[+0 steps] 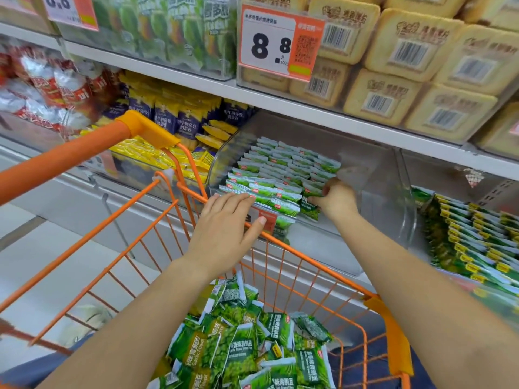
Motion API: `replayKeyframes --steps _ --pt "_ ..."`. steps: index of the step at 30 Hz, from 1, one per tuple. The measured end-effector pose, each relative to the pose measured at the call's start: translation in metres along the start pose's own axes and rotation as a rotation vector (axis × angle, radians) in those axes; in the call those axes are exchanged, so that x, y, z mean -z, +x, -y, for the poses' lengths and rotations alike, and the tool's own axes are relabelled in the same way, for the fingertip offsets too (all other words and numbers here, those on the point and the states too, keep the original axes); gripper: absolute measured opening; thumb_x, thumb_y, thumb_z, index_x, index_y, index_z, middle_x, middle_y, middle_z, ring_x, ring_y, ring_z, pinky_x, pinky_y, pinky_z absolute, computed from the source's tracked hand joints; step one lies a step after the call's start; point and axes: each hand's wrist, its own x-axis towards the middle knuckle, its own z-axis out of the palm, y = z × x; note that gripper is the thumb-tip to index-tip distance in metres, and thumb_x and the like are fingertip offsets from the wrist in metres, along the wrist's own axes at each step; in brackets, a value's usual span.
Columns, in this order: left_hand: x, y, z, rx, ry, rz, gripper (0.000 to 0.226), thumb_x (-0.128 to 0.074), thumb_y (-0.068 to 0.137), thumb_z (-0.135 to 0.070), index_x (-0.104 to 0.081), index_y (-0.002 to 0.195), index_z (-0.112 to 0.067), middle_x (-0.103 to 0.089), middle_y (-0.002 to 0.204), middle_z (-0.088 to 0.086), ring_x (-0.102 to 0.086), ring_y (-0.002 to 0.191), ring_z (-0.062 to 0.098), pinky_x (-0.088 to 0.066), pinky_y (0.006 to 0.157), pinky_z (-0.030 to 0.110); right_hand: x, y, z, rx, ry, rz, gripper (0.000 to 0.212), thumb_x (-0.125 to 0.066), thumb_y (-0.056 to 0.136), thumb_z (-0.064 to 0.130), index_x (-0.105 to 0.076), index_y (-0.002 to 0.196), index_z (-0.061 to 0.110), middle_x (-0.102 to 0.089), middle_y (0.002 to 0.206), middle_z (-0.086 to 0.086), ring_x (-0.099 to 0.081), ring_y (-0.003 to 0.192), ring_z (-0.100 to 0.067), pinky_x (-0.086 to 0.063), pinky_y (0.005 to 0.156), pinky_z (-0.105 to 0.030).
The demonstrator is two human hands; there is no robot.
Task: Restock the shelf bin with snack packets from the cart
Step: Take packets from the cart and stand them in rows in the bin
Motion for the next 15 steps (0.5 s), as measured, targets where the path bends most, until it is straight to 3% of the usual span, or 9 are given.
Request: replayKeyframes --steps 3,5,7,9,11,14,15 --pt "0.004 0.000 0.001 -0.009 -0.025 0.035 0.070 -0.015 0.094 -0.060 -0.041 0.144 -0.019 -0.042 0.148 -0.002 -0.031 0.138 0.017 -0.013 0.115 0.035 0.002 -0.001 0.001 -0.037 -0.014 0.045 0.052 -0.070 0.083 0.042 -0.032 0.059 0.015 -0.037 0.055 -0.003 -0.038 0.050 -0.018 -0.024 0.044 -0.030" --pt "0.011 -0.002 0.001 -0.019 -0.074 0.048 0.063 -0.024 0.095 -0.055 -0.041 0.144 -0.019 -0.040 0.148 0.001 -0.029 0.139 0.019 -0.016 0.114 0.035 0.011 -0.010 0.001 -0.072 -0.067 0.060 0.053 -0.063 0.085 0.053 -0.038 0.059 0.014 -0.043 0.058 -0.006 -0.045 0.053 -0.021 -0.027 0.046 -0.029" --pt "0.028 -0.004 -0.001 0.000 -0.164 -0.043 0.047 -0.036 0.099 -0.046 -0.051 0.134 -0.018 -0.050 0.136 0.002 -0.039 0.130 0.019 -0.028 0.105 0.033 0.021 -0.026 0.000 -0.061 -0.084 -0.033 0.045 -0.058 0.088 0.054 -0.056 0.073 0.011 -0.058 0.080 -0.012 -0.057 0.074 -0.029 -0.037 0.054 -0.030" --pt "0.047 -0.004 -0.005 0.045 -0.298 -0.067 0.023 -0.045 0.100 -0.033 -0.062 0.108 -0.020 -0.062 0.103 -0.001 -0.054 0.101 0.019 -0.041 0.082 0.033 0.032 -0.056 0.004 0.078 0.019 -0.219 0.026 -0.056 0.092 0.038 -0.064 0.099 0.014 -0.059 0.110 -0.014 -0.054 0.105 -0.033 -0.041 0.070 -0.034" --pt "0.054 -0.005 -0.009 0.065 -0.275 0.211 0.018 -0.048 0.098 -0.025 -0.063 0.089 -0.019 -0.064 0.084 0.001 -0.059 0.080 0.020 -0.048 0.071 0.036 0.034 -0.094 0.014 0.297 0.106 -0.326 0.016 -0.055 0.093 0.029 -0.064 0.100 0.017 -0.058 0.116 -0.005 -0.050 0.113 -0.026 -0.040 0.076 -0.033" --pt "0.032 -0.020 -0.014 -0.022 0.242 0.890 0.021 -0.053 0.095 -0.022 -0.061 0.080 -0.011 -0.058 0.074 0.007 -0.056 0.069 0.020 -0.051 0.072 0.038 0.018 -0.141 0.031 0.504 0.159 -0.243 0.010 -0.056 0.092 0.026 -0.064 0.094 0.020 -0.062 0.105 0.002 -0.056 0.102 -0.019 -0.043 0.072 -0.032" --pt "0.023 -0.027 -0.015 -0.039 0.396 1.087 0.023 -0.056 0.095 -0.027 -0.065 0.087 -0.008 -0.060 0.079 0.010 -0.059 0.075 0.020 -0.051 0.077 0.038 0.010 -0.150 0.032 0.562 0.153 -0.193 0.009 -0.057 0.092 0.025 -0.065 0.093 0.020 -0.063 0.103 0.003 -0.058 0.098 -0.019 -0.045 0.070 -0.033"
